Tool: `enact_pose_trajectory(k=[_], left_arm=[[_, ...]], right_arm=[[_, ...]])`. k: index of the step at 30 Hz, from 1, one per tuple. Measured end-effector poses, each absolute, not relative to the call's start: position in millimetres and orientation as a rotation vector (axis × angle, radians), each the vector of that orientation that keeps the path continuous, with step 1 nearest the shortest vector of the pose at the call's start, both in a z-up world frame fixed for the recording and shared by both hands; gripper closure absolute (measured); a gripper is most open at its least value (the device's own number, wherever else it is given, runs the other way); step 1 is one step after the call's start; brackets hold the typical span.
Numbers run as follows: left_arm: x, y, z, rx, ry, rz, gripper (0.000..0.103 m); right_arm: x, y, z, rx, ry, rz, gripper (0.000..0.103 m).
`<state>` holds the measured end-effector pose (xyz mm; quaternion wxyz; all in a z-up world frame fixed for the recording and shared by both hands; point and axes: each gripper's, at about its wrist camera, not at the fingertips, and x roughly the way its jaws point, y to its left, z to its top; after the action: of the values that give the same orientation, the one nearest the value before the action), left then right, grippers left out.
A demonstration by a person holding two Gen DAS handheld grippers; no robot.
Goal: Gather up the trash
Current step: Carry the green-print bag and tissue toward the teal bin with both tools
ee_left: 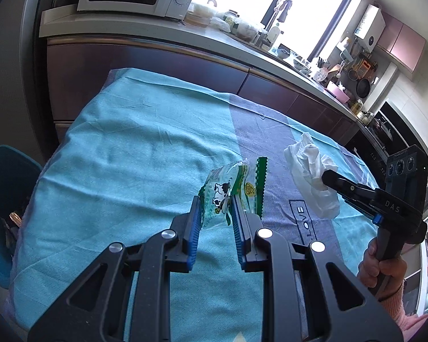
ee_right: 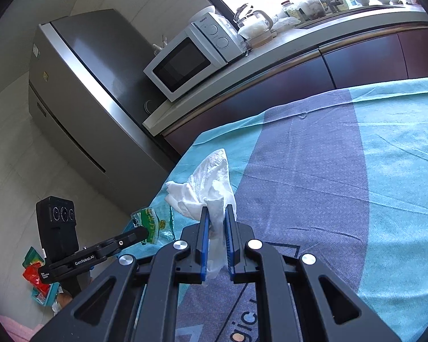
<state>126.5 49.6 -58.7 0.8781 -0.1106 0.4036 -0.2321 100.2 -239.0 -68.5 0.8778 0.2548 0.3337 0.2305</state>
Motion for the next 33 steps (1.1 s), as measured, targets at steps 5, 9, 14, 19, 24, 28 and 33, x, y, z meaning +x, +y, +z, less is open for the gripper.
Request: enact_pose_trajectory(k=[5, 9, 14, 19, 24, 28, 33], left_arm=[[117.7, 57.4, -57.2, -0.226, 0.836, -0.466, 0.081], [111.7, 63.7, -56.0, -0.222, 0.828, -0.452, 0.081], [106.0, 69.5, -53.0, -0.224, 0.823, -0.44, 0.081], [101.5, 75.1, -52.5, -0.224, 0.822, -0.426, 0.081], [95.8, 80.9, -49.8, -0.219, 0.81, -0.416, 0.081], [91.7, 85.2, -47.1, -0.215, 0.8, -0.403, 0.081], [87.2, 90.5, -44.2, -0.215, 0.792, -0.389, 0.081]], right_arm=[[98.2, -228.8, -70.1, 0.528, 0.707, 0.5, 0.093], [96.7, -221.7, -69.6, 0.525, 0.708, 0.514, 0.093], [99.3, -212.2, -71.6, 0.519, 0.719, 0.533, 0.093], [102.0, -202.3, -75.5, 0.522, 0.734, 0.555, 0.093], [102.4, -194.2, -75.3, 0.515, 0.735, 0.567, 0.093], [101.8, -187.8, -75.2, 0.508, 0.731, 0.575, 0.093], [105.8, -182.0, -75.2, 0.505, 0.734, 0.587, 0.093]])
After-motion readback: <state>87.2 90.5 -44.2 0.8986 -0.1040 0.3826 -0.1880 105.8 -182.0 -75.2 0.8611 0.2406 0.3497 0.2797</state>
